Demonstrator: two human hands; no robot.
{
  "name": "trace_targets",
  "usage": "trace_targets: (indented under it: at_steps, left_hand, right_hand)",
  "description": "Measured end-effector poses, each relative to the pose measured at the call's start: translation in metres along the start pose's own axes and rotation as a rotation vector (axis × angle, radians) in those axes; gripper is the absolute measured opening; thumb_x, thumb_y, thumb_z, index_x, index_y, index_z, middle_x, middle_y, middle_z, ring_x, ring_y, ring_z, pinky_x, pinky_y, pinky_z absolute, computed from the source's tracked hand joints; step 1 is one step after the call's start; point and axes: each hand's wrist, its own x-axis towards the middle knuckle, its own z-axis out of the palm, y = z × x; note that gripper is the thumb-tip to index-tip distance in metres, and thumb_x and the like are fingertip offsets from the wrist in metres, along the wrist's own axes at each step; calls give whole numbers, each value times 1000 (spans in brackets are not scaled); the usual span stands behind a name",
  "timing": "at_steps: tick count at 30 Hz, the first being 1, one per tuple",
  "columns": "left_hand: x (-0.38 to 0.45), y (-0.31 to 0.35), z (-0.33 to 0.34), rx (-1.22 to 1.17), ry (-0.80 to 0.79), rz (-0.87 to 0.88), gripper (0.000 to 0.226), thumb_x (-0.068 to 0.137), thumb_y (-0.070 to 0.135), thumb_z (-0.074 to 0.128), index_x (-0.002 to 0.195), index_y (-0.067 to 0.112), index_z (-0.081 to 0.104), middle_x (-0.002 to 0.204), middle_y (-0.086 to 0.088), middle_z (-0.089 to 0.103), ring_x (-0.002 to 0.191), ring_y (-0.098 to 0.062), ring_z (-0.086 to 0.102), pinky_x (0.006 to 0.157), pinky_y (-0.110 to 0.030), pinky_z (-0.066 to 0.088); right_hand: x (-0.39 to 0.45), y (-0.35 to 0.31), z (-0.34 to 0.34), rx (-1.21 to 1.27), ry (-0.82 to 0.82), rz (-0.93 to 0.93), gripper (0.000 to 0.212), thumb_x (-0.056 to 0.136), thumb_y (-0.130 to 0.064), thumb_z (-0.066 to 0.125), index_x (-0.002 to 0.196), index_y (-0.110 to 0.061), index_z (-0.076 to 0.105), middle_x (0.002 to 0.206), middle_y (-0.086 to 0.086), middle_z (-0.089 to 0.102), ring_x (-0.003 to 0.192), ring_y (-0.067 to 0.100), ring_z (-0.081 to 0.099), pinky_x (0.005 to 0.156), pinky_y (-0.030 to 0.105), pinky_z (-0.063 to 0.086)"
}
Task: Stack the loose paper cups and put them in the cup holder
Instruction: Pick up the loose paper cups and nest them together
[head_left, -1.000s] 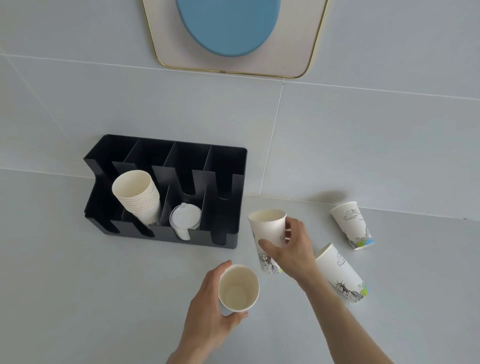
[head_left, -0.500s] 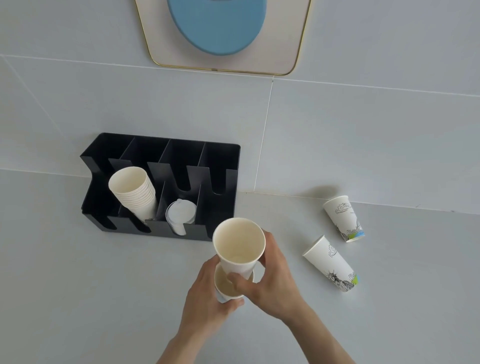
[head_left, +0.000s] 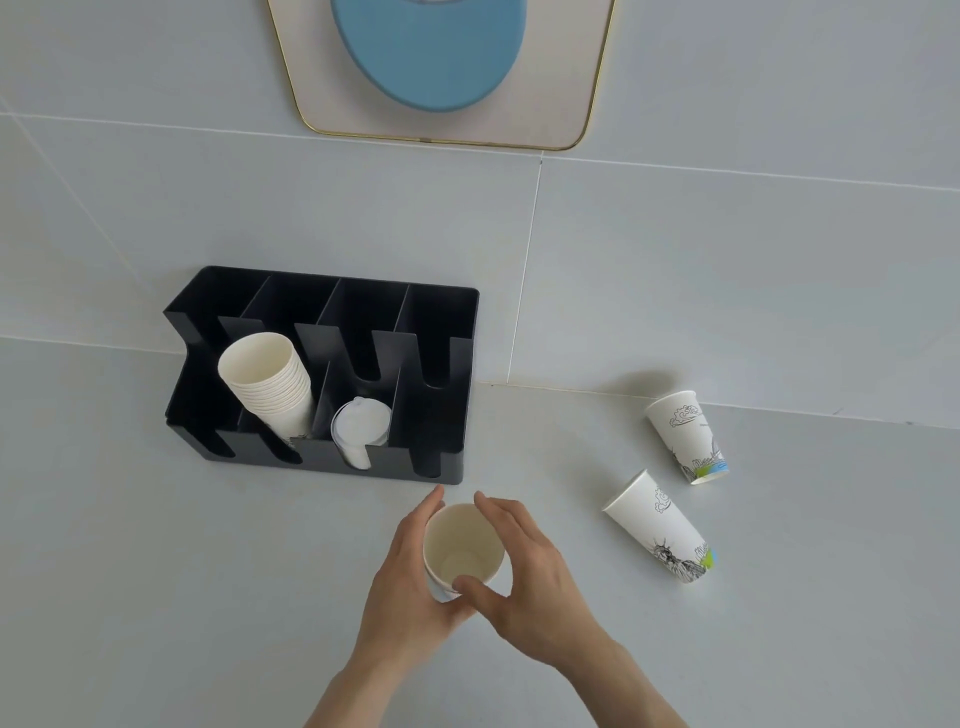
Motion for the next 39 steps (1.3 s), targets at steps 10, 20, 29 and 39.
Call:
trace_targets:
  at_steps: [10, 20, 29, 39]
  left_hand:
    - [1, 5, -1, 7, -11, -5, 103, 58, 54, 87, 142, 57, 26, 133, 47, 39, 115, 27, 40, 82, -11, 42]
    - [6, 3, 7, -28, -7, -21, 104, 57, 44, 93, 141, 57, 33, 138, 41, 43, 118, 23, 42, 87, -20, 43]
    - [9, 4, 4, -18, -24, -2, 104, 57, 45, 92, 141, 56, 33, 138, 37, 45, 121, 19, 43, 90, -21, 44]
    - [8, 7, 5, -31, 1, 0, 104, 56, 49, 90, 143, 54, 33, 136, 36, 47, 121, 17, 44, 88, -20, 44]
  right_hand:
    - [9, 20, -17, -43, 69, 6, 77, 83, -52, 73, 149, -22, 46, 140, -11, 53, 123, 8, 57, 100, 26, 49]
    - [32, 135, -100, -408, 196, 583, 99, 78, -49, 83, 152, -8, 33, 151, 10, 43, 139, 30, 42, 104, 41, 43]
    - [29, 146, -85, -435, 94, 611, 96, 78, -46, 81, 152, -14, 29, 146, 6, 47, 132, 28, 49, 101, 38, 45]
    - [40, -8, -97, 273, 323, 27, 93, 72, -45, 83, 150, -28, 35, 140, -8, 51, 127, 14, 54, 99, 22, 49]
